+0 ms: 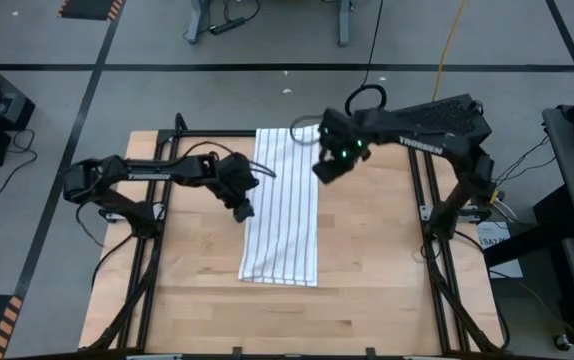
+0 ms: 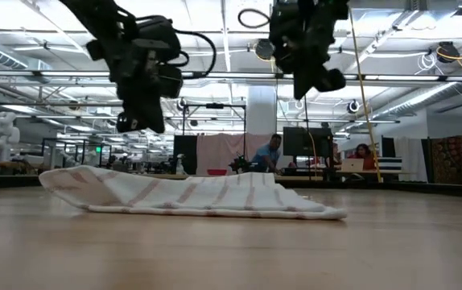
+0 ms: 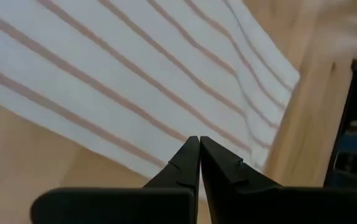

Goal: Roll towel into tight, uniform cylinder
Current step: Fold the white brown kitchen towel

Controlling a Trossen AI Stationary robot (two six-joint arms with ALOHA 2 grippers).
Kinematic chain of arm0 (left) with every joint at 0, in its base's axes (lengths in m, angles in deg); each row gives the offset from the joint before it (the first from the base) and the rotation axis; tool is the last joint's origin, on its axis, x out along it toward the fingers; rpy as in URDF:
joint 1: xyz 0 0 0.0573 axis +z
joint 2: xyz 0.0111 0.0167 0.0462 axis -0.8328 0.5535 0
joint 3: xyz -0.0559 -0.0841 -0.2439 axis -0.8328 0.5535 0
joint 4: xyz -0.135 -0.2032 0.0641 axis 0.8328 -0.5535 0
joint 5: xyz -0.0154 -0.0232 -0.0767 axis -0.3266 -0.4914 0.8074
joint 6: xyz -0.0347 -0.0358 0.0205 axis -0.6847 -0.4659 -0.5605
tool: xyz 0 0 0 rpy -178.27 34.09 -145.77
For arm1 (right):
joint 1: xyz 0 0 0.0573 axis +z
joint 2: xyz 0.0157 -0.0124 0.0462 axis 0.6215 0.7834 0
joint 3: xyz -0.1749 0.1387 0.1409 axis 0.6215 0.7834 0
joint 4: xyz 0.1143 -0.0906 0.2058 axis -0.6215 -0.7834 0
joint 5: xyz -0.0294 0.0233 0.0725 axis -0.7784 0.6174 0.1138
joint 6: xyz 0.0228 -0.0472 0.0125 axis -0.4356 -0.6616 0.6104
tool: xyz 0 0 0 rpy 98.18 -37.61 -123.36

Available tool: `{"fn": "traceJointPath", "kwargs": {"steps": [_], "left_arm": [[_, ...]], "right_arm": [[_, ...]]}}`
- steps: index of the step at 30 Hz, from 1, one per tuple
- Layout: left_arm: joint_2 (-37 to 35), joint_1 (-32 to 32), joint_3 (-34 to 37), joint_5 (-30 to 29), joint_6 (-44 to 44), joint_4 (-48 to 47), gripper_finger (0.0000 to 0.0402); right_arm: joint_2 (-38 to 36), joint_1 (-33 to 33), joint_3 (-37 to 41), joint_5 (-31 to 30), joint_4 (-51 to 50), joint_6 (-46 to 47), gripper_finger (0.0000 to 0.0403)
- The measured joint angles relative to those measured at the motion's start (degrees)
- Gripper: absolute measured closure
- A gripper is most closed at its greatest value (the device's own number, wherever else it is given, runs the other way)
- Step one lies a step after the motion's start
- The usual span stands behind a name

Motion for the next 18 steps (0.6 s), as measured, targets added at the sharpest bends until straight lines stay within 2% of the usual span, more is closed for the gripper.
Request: {"fn": "traceJointPath", "kwargs": {"steps": [5,8,12,18], "left_arm": [[-4.31,-3.98,3.86,-0.1,-1.76,3.68,0.0385],[-5.8,-6.23,4.72,-0.33,-5.15,2.48,0.0385],[-7.25,-9.28,4.64,-2.47,-14.28,3.39,0.0385],[-7.89,-15.27,4.64,-7.88,-26.88,7.86,0.0385]], "right_arm": [[-6.12,6.59,6.74,0.06,0.26,3.36,0.0403],[-10.11,9.4,11.66,0.0,2.62,4.88,0.0403],[-14.89,11.72,20.41,0.17,9.19,8.08,0.0403],[-22.57,13.36,37.55,0.54,23.47,15.58,0.0403]]}}
